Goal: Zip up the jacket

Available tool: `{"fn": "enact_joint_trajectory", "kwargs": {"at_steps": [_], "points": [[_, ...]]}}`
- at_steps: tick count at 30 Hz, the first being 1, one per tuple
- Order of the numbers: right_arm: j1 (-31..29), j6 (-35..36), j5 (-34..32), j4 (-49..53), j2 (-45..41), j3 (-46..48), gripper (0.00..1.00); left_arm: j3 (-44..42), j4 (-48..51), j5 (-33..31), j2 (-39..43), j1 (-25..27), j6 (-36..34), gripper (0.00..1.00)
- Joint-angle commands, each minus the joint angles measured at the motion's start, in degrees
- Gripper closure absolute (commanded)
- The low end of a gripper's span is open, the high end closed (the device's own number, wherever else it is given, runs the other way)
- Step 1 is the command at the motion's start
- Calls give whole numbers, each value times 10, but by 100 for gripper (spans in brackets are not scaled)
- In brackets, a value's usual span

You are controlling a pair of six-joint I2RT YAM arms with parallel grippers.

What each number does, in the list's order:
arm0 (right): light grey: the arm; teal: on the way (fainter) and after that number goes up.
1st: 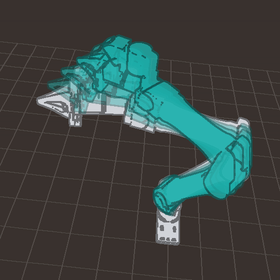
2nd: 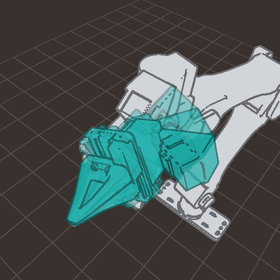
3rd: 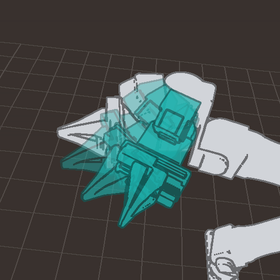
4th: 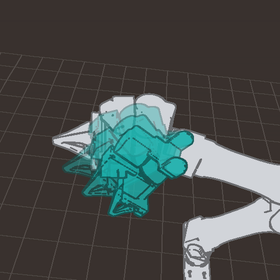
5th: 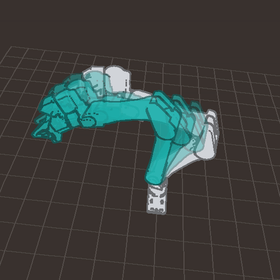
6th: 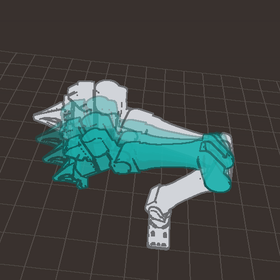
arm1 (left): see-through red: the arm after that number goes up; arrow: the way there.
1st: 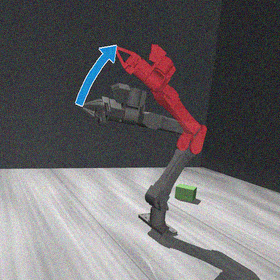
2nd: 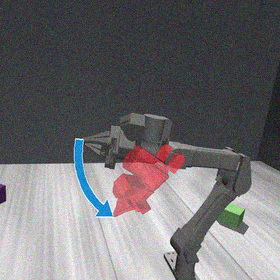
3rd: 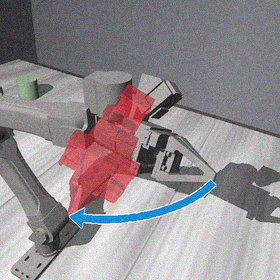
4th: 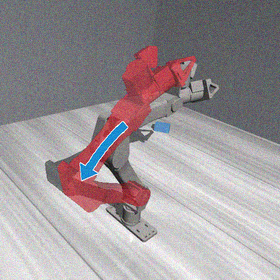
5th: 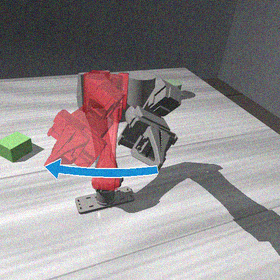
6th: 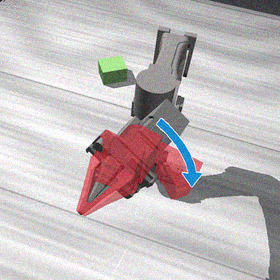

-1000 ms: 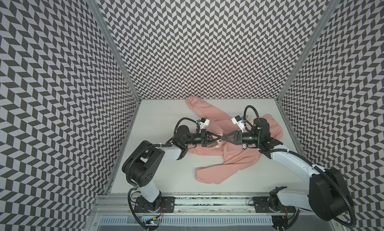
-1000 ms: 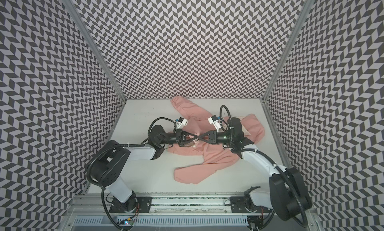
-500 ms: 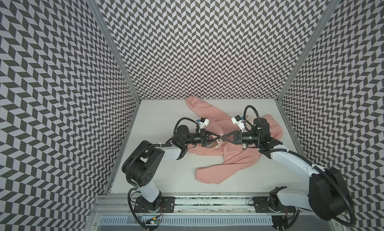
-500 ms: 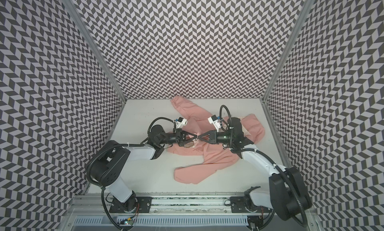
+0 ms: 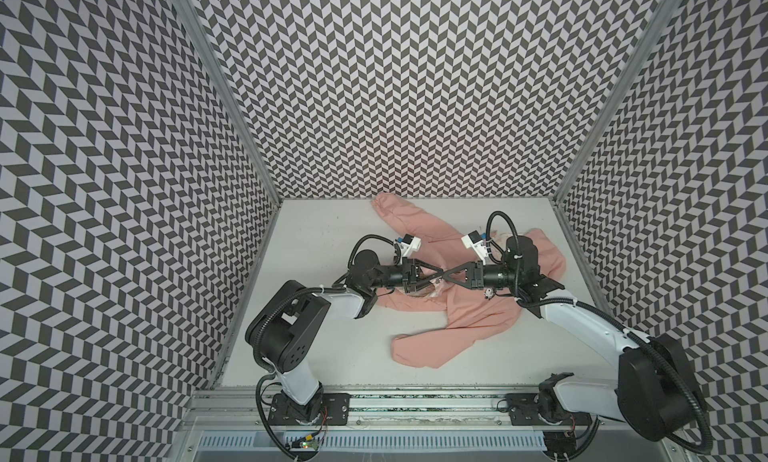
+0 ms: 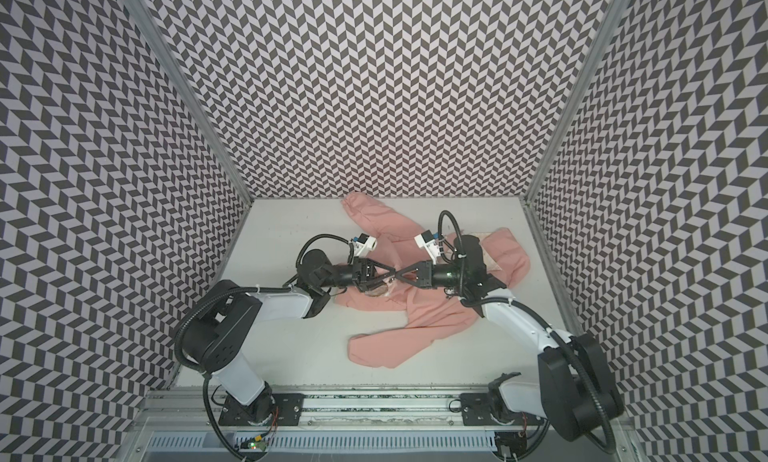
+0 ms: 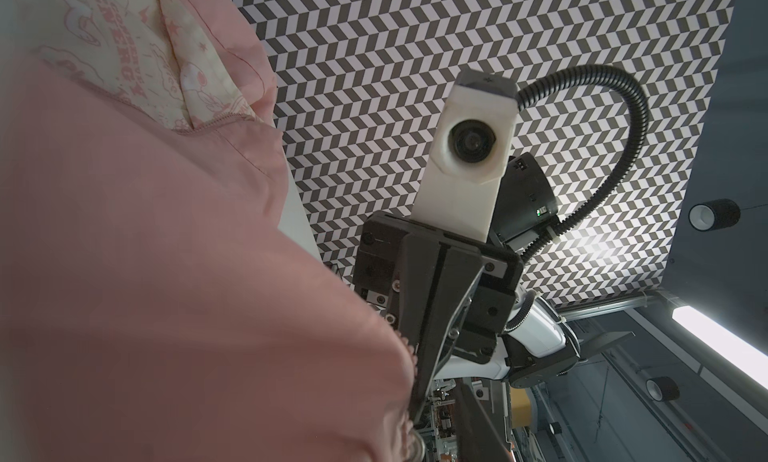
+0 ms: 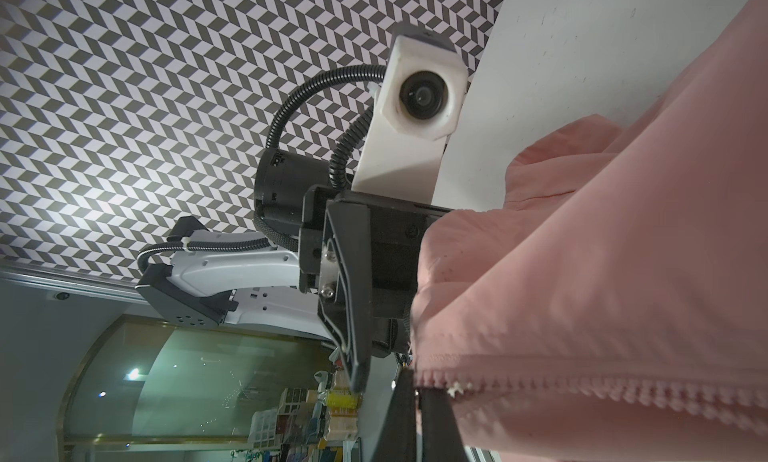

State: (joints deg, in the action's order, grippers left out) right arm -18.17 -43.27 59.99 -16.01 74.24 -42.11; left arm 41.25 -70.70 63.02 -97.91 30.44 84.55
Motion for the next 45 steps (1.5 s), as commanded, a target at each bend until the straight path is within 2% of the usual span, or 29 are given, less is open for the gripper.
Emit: {"fn": "enact_joint_trajectory", "kwargs": {"at_steps": [1, 6, 8, 9, 13, 17, 20, 26, 45], "points": [[-5, 3, 8, -25, 0, 1, 100, 19, -72, 0, -16, 5, 36, 68], [-6, 4, 5, -22, 2, 6, 100, 21, -103, -21, -28, 4, 51, 83], [-5, 3, 4, -22, 2, 8, 100, 18, -103, -28, -24, 3, 49, 96], [-6, 4, 3, -21, 2, 8, 100, 17, -103, -29, -23, 3, 48, 100], [-5, -2, -3, -24, 5, 8, 94, 11, -101, -34, -15, 4, 46, 100], [-6, -14, -2, -39, 5, 8, 93, 6, -102, -36, -15, 5, 45, 100], [-6, -16, -2, -39, 2, 8, 86, 6, -102, -39, -15, 4, 45, 100], [-6, -16, -4, -39, -2, 10, 85, 7, -103, -40, -16, 4, 46, 100], [-6, -24, -11, -39, -7, 16, 99, -7, -103, -81, -9, 4, 46, 100]]}}
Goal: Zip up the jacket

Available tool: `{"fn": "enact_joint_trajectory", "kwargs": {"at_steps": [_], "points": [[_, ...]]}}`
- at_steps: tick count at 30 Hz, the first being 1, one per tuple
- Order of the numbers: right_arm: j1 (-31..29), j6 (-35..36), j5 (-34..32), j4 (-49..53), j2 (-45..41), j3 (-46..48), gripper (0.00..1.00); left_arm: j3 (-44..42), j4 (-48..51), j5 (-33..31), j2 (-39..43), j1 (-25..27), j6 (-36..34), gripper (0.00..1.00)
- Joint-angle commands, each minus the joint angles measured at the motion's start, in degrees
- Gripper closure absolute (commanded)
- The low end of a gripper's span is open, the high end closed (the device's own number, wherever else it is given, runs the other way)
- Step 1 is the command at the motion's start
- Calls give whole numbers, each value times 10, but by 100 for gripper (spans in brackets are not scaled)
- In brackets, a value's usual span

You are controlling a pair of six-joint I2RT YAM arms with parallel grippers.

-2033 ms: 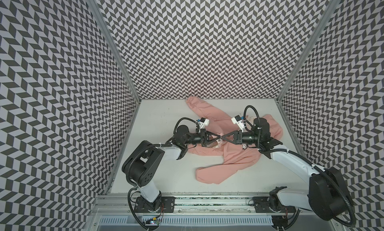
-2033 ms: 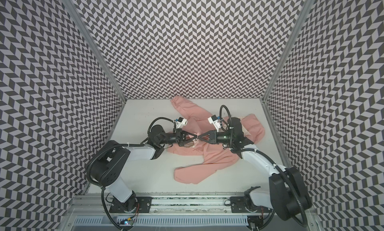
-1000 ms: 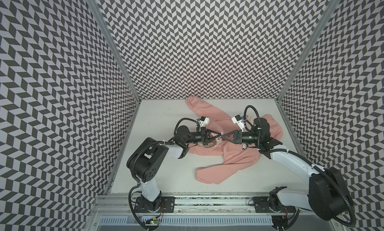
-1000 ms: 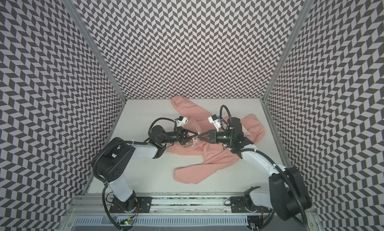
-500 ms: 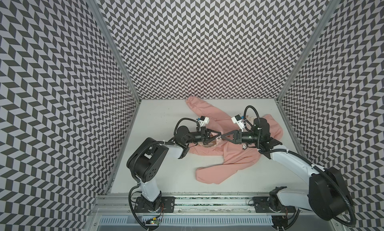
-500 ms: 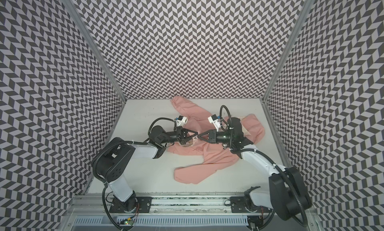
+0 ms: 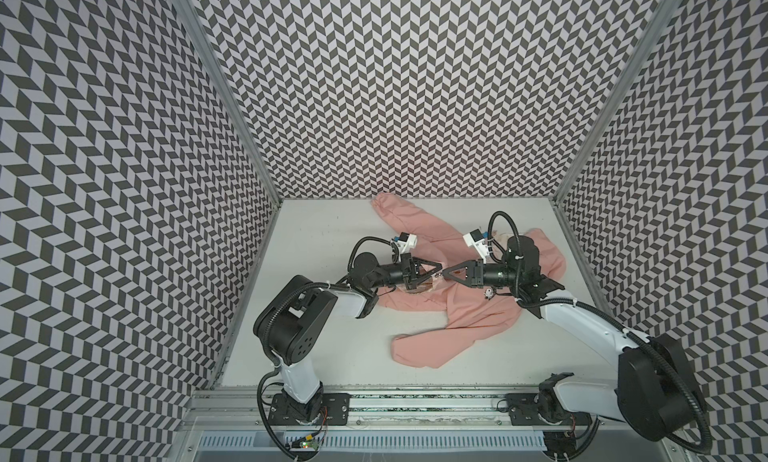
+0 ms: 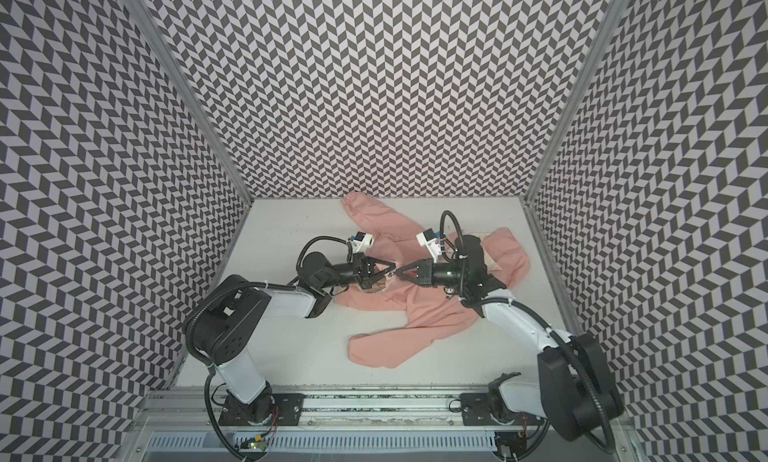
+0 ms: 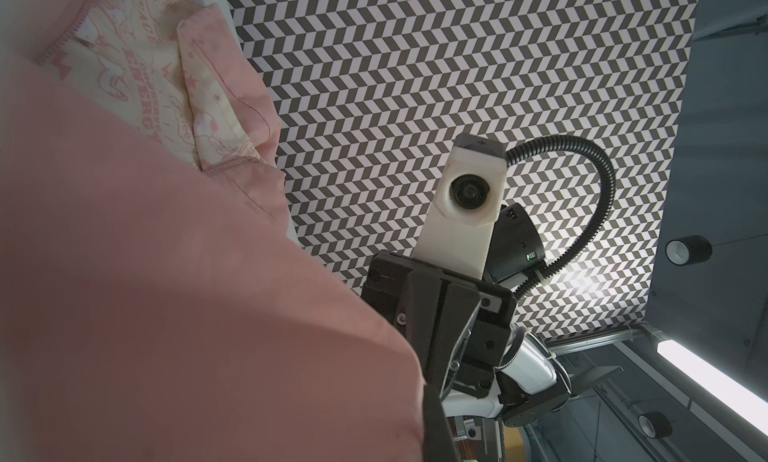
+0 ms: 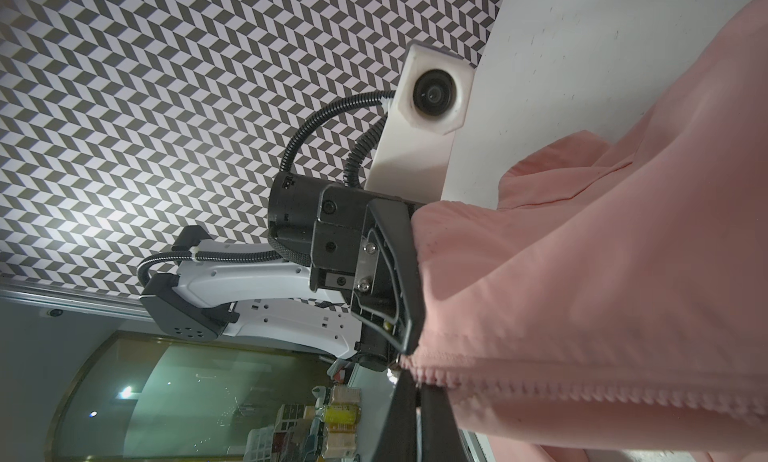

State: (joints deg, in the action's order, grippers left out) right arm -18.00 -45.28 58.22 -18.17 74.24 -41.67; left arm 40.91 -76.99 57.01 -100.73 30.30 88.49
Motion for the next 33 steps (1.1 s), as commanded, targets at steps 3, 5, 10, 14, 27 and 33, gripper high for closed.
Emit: {"fn": "enact_joint_trajectory", "kwargs": {"at_steps": [3, 5, 10, 14, 27, 33], "points": [[-7, -6, 5, -22, -7, 15, 99, -10, -40, -36, 24, 5, 1, 100], [-7, -9, 3, -24, -6, 18, 99, -12, -40, -43, 27, 5, -1, 100], [-7, -16, 1, -34, -2, 21, 100, -20, -40, -60, 31, 6, -7, 100], [-8, -23, 1, -41, 2, 23, 100, -26, -40, -71, 33, 6, -10, 100], [-7, -34, -17, -42, -5, 21, 100, -39, -41, -84, 39, 6, -11, 79], [-7, -43, -24, -42, -6, 17, 100, -49, -40, -87, 46, 4, -14, 42]]}}
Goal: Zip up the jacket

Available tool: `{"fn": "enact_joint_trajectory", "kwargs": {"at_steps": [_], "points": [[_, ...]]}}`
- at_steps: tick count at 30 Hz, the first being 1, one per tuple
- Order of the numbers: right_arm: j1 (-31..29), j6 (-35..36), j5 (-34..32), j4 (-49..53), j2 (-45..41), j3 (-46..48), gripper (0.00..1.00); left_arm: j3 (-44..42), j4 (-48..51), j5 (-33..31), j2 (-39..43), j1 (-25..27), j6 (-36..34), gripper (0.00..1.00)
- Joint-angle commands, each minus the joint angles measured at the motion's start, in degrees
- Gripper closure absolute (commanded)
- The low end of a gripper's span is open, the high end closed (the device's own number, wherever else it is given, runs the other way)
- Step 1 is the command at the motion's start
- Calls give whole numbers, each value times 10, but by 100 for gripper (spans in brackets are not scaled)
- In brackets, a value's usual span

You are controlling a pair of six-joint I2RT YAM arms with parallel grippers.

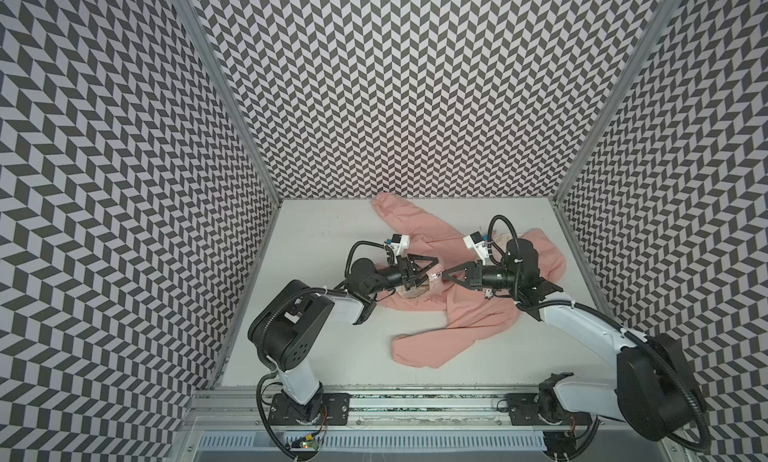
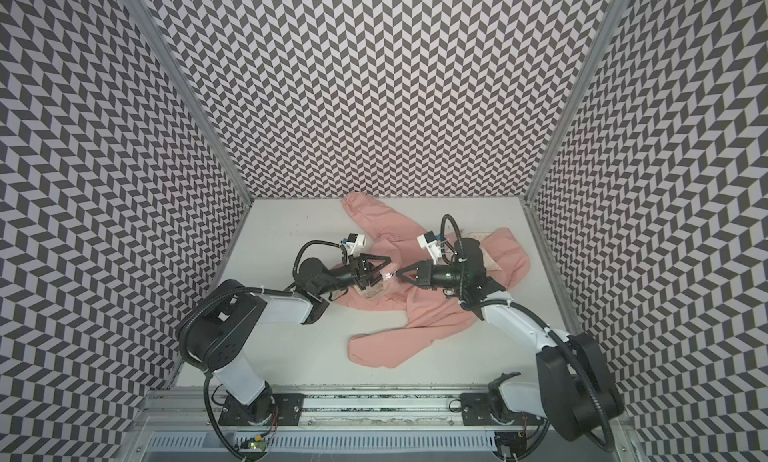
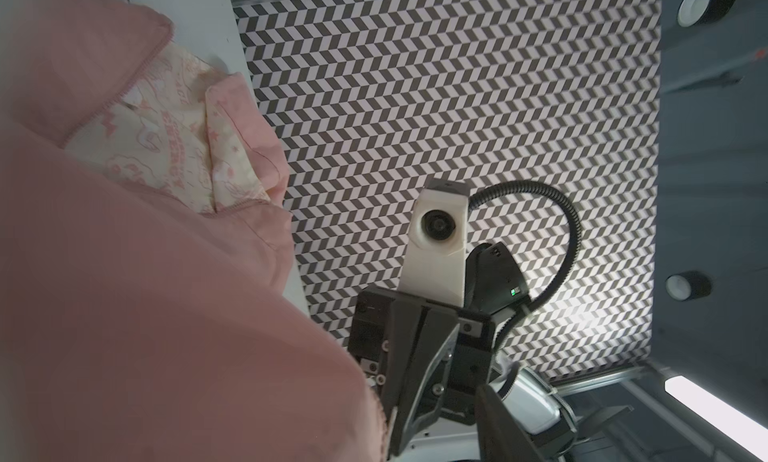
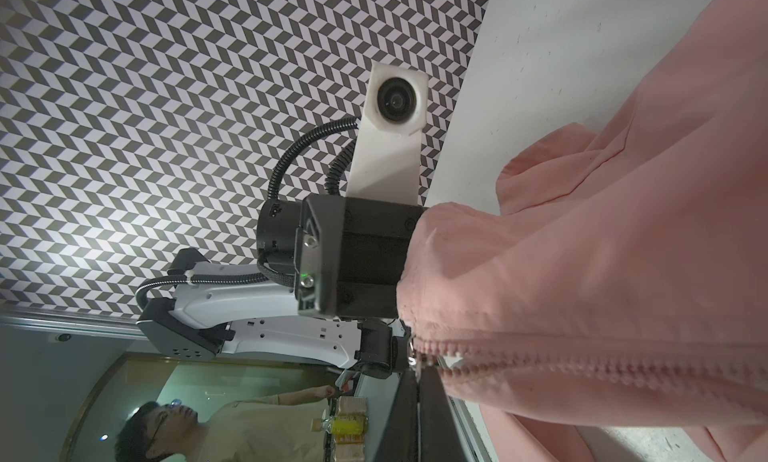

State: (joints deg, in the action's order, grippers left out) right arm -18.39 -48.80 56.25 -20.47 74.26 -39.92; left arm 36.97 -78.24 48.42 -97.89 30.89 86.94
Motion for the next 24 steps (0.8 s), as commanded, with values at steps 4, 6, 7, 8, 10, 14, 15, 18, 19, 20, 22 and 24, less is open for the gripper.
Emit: {"fn": "enact_joint_trajectory", "kwargs": {"at_steps": [4, 6, 7, 8, 10, 14, 15, 18, 19, 20, 22, 24], "points": [[-4, -10, -10, -12, -6, -6, 100, -29, -26, 5, 24, -6, -9, 36], [-4, -11, -11, -10, -5, -9, 100, -40, -16, 11, 29, -6, -24, 36], [-3, -12, -11, -10, -6, -10, 100, -43, -5, 14, 31, -6, -34, 36], [-4, -13, -12, -10, -5, -11, 100, -48, 6, 16, 34, -6, -46, 36], [-4, -16, -14, -10, -6, -12, 100, -55, 20, 19, 38, -6, -63, 36], [-4, -17, -17, -3, -3, -15, 100, -55, 10, 28, 39, -6, -67, 37], [-4, -18, -18, -2, -3, -15, 100, -53, 4, 31, 38, -5, -64, 38], [-4, -18, -21, 1, -1, -16, 100, -48, 1, 40, 37, -3, -62, 44], [-5, -18, -22, 2, -1, -17, 100, -47, 3, 43, 38, -2, -63, 45], [-5, -18, -23, 3, 0, -17, 100, -45, 8, 46, 38, 0, -66, 47], [-6, -18, -24, 3, 1, -17, 100, -45, 20, 51, 40, 2, -73, 50], [-7, -19, -25, 3, 1, -19, 100, -47, 31, 54, 43, 3, -82, 53]]}}
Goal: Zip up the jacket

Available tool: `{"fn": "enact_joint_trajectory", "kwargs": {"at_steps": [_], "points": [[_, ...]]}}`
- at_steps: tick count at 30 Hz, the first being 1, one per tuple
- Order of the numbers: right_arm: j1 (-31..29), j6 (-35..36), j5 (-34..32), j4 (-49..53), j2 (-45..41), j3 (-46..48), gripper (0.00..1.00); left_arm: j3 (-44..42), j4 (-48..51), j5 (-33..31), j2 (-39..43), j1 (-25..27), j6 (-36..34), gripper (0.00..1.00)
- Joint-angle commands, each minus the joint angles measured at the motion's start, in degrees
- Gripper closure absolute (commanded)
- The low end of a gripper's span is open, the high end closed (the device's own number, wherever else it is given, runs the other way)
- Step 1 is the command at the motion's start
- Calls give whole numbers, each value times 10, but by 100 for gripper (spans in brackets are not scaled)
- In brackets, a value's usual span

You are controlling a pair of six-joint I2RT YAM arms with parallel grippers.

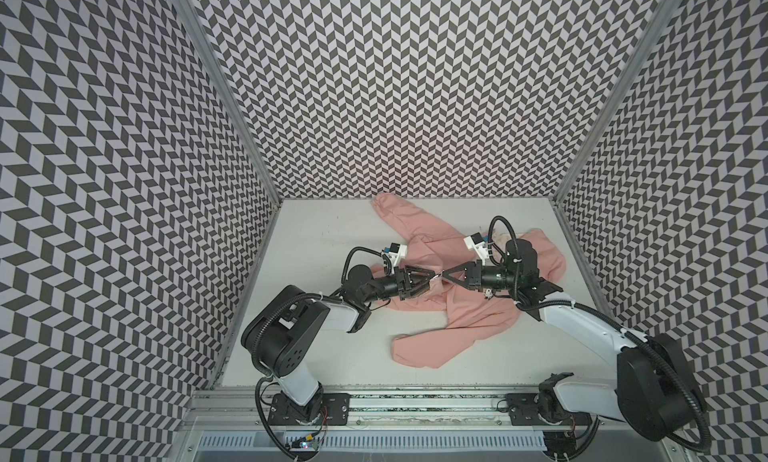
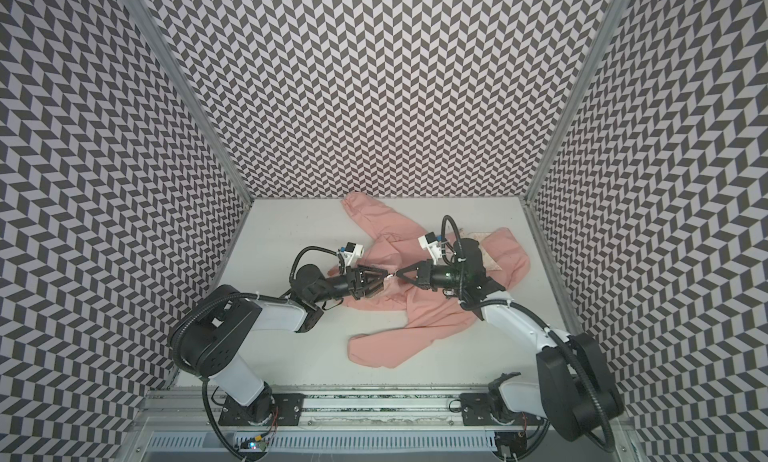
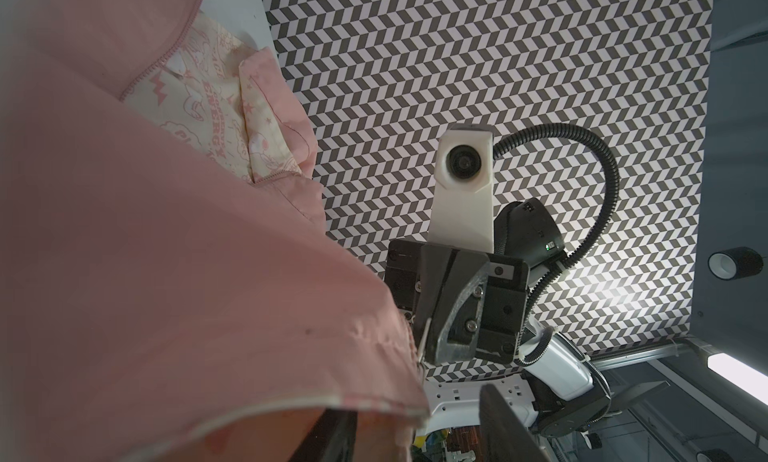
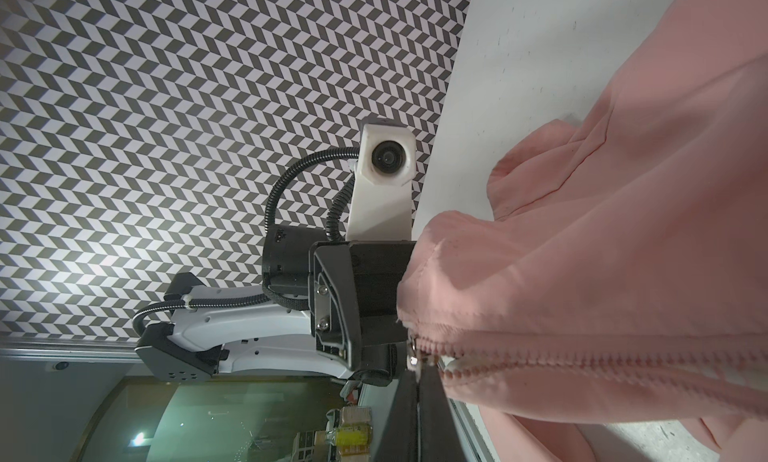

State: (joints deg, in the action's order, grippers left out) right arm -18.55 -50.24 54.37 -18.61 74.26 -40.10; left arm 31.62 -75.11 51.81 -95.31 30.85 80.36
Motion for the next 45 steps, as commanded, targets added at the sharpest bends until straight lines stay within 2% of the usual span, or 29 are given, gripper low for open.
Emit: {"fn": "enact_joint_trajectory", "kwargs": {"at_steps": [1, 4, 7, 12, 17, 22, 29, 32, 35, 41, 45], "points": [[-5, -5, -7, -15, 2, -18, 100, 5, 4, 20, 19, 3, -19, 54], [-5, -5, -8, -13, 1, -19, 100, 4, 16, 24, 24, 3, -26, 56], [-5, -5, -9, -12, 3, -22, 100, 3, 41, 29, 33, 3, -43, 52], [-5, -10, -10, -14, 5, -24, 100, 8, 150, 35, 72, 5, -108, 49], [-7, -18, -9, -27, 11, -24, 100, 42, 324, 30, 114, 17, -203, 50], [-10, -20, -9, -31, 15, -23, 100, 59, 359, 25, 117, 18, -221, 52], [-11, -17, -10, -25, 11, -21, 100, 61, 346, 23, 108, 18, -212, 68], [-11, -16, -10, -24, 8, -20, 100, 60, 344, 18, 108, 15, -209, 81], [-11, -7, -16, -6, 5, -19, 100, 52, 332, 12, 111, 8, -200, 99], [-10, 26, -56, 51, -15, -16, 100, 26, 348, 5, 142, -19, -203, 100], [-5, 24, -78, 56, -21, -9, 100, 18, 385, 4, 166, -30, -221, 100]]}}
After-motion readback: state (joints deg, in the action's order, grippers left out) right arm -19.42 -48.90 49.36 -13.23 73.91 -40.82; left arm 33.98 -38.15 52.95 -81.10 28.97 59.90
